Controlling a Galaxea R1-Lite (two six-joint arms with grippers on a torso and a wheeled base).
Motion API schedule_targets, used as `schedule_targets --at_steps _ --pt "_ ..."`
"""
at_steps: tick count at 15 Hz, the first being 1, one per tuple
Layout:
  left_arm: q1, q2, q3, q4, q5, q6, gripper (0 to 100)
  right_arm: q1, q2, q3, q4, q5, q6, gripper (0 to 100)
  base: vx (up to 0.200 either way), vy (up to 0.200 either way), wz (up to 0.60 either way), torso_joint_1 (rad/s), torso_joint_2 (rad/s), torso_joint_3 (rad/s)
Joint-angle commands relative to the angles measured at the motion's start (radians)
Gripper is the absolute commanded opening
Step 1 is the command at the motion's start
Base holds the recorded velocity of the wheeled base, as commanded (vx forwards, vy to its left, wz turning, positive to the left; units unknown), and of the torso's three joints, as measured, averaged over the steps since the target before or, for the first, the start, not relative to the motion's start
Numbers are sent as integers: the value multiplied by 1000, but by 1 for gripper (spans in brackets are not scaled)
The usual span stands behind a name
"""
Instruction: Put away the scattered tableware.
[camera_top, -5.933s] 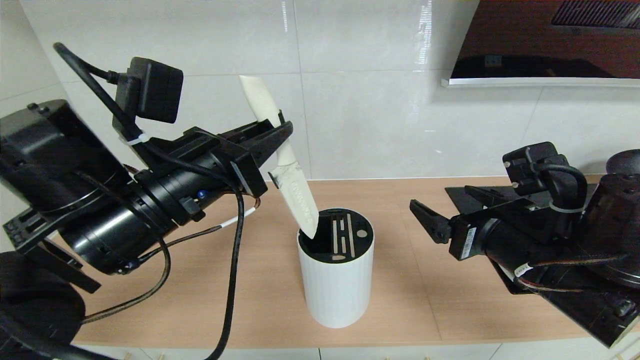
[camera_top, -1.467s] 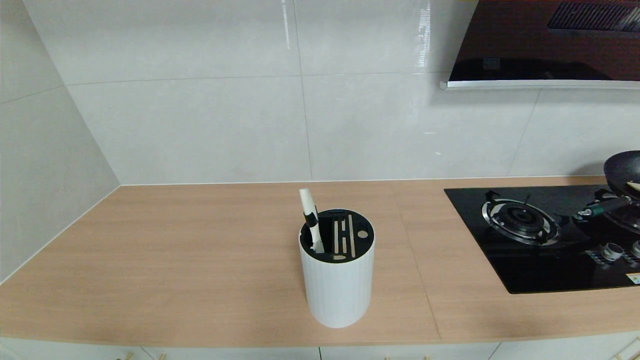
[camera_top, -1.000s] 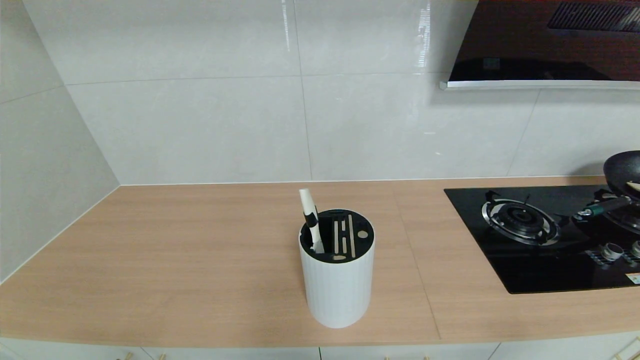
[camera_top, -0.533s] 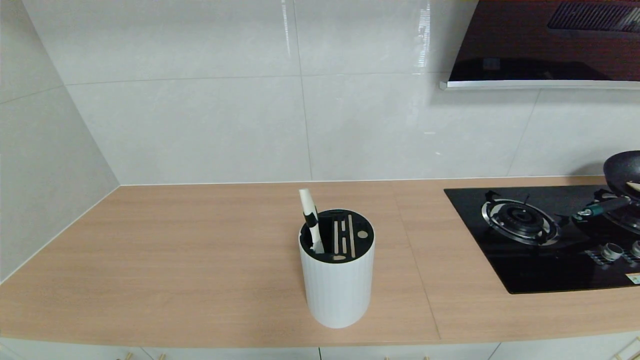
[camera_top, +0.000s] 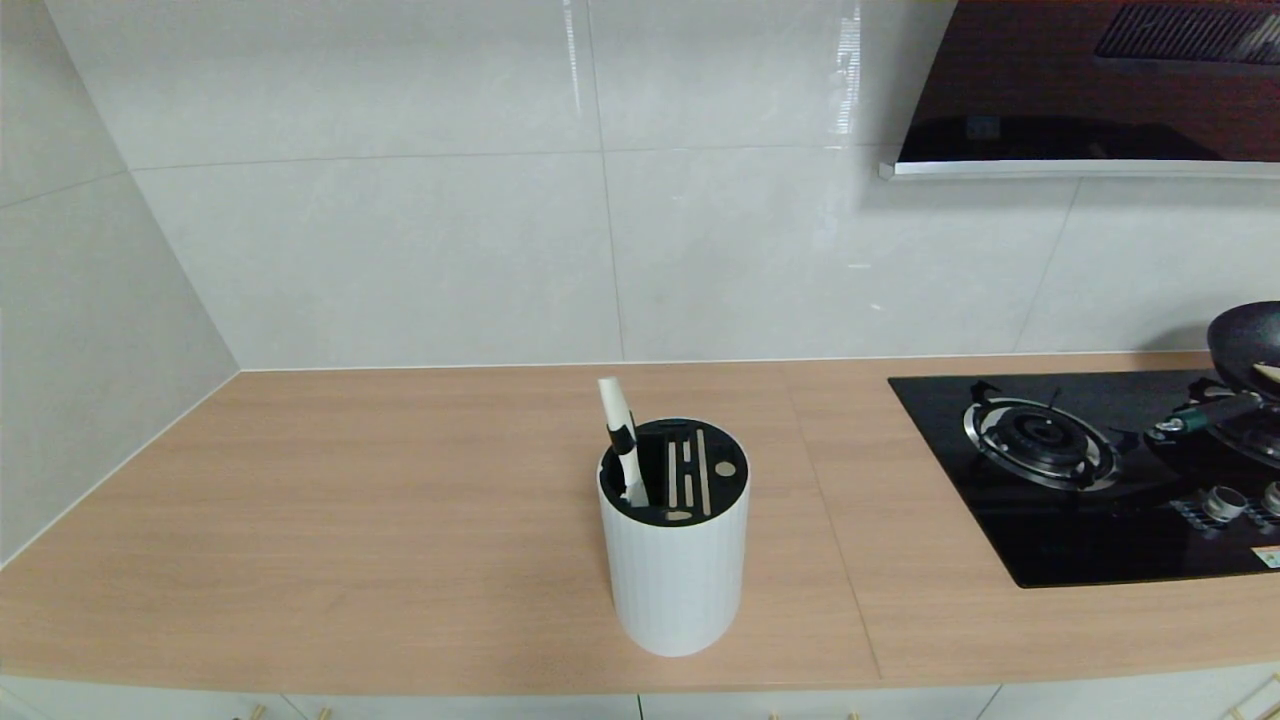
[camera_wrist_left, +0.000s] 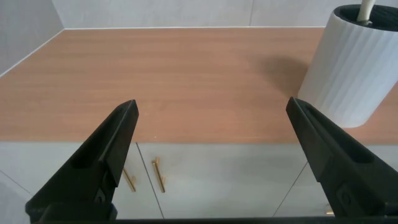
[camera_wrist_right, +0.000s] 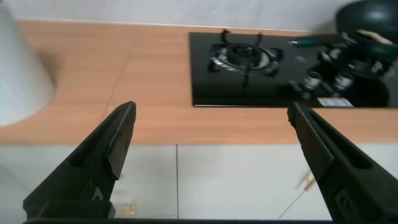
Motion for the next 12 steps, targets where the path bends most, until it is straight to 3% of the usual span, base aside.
schedule_targets --at_steps 1,5,7,12 --pt "1 2 0 -1 0 1 100 0 3 2 -6 -31 55 100 0 0 0 0 0 0" --pt "1 2 0 -1 0 -1 100 0 2 14 -8 18 67 100 0 0 0 0 0 0" --pt "-1 2 0 -1 0 -1 100 3 3 17 -3 81 -8 100 0 0 0 0 0 0" --pt "1 2 0 -1 0 -1 100 3 2 17 -3 84 33 100 0 0 0 0 0 0"
